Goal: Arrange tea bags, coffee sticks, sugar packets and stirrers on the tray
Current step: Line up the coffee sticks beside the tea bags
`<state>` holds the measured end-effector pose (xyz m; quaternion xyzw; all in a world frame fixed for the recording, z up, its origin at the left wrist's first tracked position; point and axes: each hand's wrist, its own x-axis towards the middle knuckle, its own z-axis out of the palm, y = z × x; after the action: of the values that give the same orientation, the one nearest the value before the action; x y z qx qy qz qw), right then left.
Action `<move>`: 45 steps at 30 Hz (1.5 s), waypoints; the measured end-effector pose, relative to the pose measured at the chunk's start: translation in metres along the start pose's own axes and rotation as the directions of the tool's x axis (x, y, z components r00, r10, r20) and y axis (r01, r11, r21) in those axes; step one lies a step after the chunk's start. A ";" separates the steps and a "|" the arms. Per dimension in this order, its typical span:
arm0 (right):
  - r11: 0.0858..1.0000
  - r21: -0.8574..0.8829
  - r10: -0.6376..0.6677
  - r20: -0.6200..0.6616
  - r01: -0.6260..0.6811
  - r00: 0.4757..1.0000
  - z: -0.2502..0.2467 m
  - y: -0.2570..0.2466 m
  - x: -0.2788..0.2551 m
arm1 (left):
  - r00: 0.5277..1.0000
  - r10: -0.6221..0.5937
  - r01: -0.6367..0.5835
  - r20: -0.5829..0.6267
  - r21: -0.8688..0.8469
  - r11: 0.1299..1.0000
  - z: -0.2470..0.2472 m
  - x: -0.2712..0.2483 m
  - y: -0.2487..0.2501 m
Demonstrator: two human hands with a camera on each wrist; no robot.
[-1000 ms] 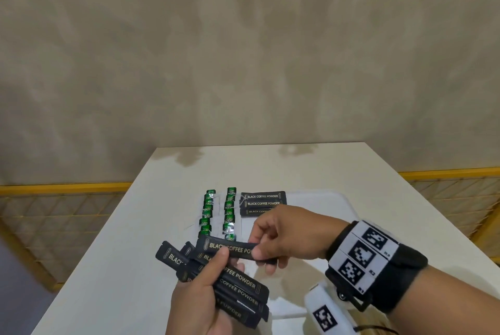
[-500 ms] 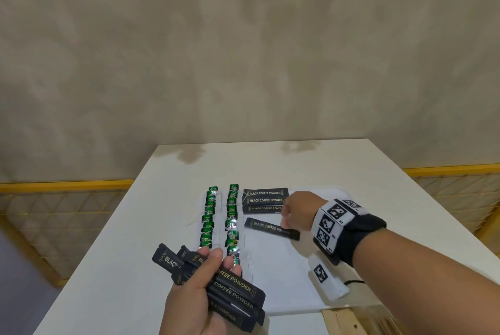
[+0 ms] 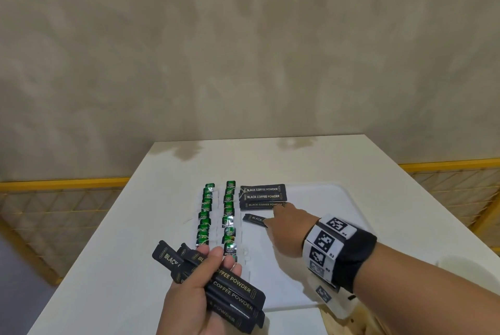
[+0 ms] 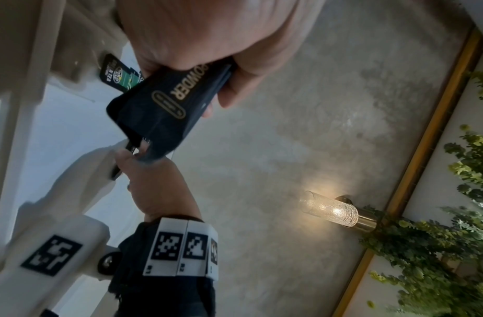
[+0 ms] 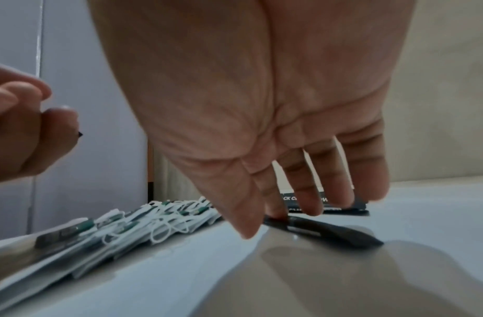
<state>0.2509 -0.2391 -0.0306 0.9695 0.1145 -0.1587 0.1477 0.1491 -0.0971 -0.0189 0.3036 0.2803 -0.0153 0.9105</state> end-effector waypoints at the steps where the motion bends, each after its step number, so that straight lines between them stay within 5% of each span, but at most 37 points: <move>1: 1.000 -0.023 0.010 -0.031 -0.011 0.999 0.000 0.001 0.000 | 1.000 0.005 -0.005 -0.005 0.005 1.000 0.000 0.000 0.000; 6: 0.988 0.052 -0.149 0.019 0.148 0.989 -0.008 0.010 -0.004 | 1.000 0.002 -0.002 -0.010 -0.003 1.000 -0.002 0.001 0.000; 14: 0.985 -0.092 -0.141 0.048 0.145 0.989 -0.010 0.004 -0.009 | 1.000 -0.021 0.021 -0.015 0.007 1.000 -0.001 0.000 -0.002; 18: 0.992 -0.051 -0.118 -0.031 0.117 0.993 -0.008 0.007 -0.004 | 1.000 -0.011 0.011 -0.023 0.020 1.000 -0.001 -0.002 -0.001; 23: 0.981 -0.046 -0.189 0.045 0.191 0.981 -0.003 0.008 0.003 | 1.000 -0.018 0.018 -0.013 0.023 1.000 -0.001 -0.001 -0.001; 34: 1.000 -0.001 0.006 -0.030 -0.006 1.000 -0.001 0.000 0.011 | 0.999 -0.017 0.019 -0.033 0.049 0.999 -0.001 0.000 0.000; 45: 0.998 0.016 0.061 -0.002 -0.061 0.998 -0.004 -0.001 0.018 | 0.999 -0.028 0.029 -0.027 0.045 0.999 -0.001 -0.003 -0.001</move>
<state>0.2683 -0.2336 -0.0329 0.9738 0.0839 -0.1540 0.1448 0.1459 -0.0971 -0.0187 0.3205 0.2962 -0.0306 0.8992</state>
